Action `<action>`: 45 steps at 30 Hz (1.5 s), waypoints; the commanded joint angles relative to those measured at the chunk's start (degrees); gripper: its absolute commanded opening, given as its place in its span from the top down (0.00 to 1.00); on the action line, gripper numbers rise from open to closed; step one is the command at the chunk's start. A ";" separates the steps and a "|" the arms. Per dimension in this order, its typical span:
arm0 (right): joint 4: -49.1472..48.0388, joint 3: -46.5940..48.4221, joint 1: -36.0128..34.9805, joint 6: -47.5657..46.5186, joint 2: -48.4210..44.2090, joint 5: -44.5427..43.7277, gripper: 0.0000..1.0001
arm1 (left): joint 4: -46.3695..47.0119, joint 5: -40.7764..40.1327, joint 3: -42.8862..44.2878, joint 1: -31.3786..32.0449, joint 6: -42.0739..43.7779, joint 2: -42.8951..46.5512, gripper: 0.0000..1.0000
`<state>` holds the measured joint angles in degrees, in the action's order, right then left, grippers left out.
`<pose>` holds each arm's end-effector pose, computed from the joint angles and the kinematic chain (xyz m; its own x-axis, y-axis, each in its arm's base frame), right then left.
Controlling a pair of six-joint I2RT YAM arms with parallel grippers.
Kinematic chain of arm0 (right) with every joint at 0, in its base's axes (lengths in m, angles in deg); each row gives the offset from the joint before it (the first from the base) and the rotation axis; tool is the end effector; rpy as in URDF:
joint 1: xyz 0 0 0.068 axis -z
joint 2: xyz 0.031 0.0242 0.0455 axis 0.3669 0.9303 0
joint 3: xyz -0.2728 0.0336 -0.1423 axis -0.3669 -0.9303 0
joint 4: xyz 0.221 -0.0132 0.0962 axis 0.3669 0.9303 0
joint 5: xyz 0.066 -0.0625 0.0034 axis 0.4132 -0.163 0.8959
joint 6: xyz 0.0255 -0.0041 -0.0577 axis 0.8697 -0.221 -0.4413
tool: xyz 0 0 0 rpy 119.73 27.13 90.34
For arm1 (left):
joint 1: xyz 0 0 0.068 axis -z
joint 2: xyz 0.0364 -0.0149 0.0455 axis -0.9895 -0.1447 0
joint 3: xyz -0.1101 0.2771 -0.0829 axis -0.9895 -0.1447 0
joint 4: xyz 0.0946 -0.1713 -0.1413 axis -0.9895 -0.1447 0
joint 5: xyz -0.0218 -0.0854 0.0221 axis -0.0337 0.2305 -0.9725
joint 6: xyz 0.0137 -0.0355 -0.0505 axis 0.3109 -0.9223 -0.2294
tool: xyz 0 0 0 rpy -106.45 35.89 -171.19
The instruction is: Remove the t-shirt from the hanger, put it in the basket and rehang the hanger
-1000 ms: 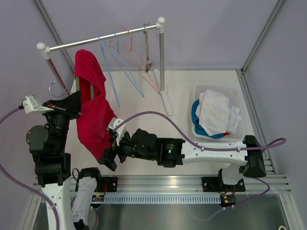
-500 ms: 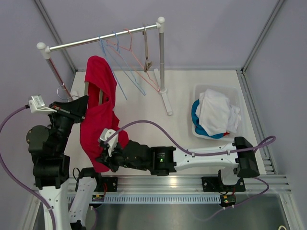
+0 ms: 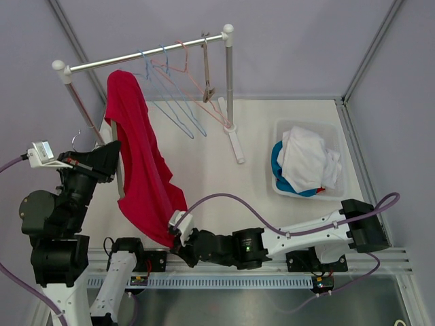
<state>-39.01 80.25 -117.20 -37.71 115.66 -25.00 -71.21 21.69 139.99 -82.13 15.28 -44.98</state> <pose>-0.0188 0.3447 0.3250 -0.2728 -0.3026 -0.9132 -0.9344 0.3093 0.1766 0.0006 -0.0100 0.4765 0.0142 -0.6304 -0.7761 0.2616 0.7515 -0.6056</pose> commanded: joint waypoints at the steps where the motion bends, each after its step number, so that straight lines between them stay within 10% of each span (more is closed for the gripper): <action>1: 8.87 -2.96 -0.83 6.60 -3.41 -5.06 1.00 | 7.50 -3.12 6.57 0.10 1.66 -0.75 1.00; 12: 15.92 -7.87 -1.09 13.19 -8.15 -8.85 1.00 | 6.87 -3.57 23.63 2.56 7.47 -7.17 1.00; 20: 13.74 -1.92 -1.18 6.63 -10.53 -16.15 0.99 | 9.42 9.16 17.84 2.82 -2.81 -1.22 1.00; 22: 11.62 0.37 -1.18 2.76 -11.32 -16.15 0.84 | 9.42 11.80 15.56 2.91 -3.86 0.90 1.00; 23: 11.18 1.08 -1.18 1.35 -12.72 -16.15 0.51 | 9.42 12.76 15.12 2.91 -4.13 1.78 1.00; 25: 10.74 3.96 -1.18 -2.51 -14.13 -15.80 0.25 | 9.42 15.05 14.67 3.70 -5.01 3.28 1.00; 31: 10.83 14.33 -0.83 -15.78 -18.36 -18.16 0.01 | 9.60 18.83 15.46 6.60 -6.68 3.99 1.00; 43: 7.40 27.71 6.38 -24.76 -10.89 -17.90 0.02 | 9.51 20.24 8.44 14.15 -7.56 8.03 1.00; 45: 5.22 27.72 6.56 -25.38 -9.83 -19.22 0.33 | 9.34 19.98 7.82 15.47 -6.86 8.82 1.00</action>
<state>-31.25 106.52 -111.45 -59.96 103.83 -42.05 -66.60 40.14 148.38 -68.16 9.16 -37.22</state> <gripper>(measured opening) 0.741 0.100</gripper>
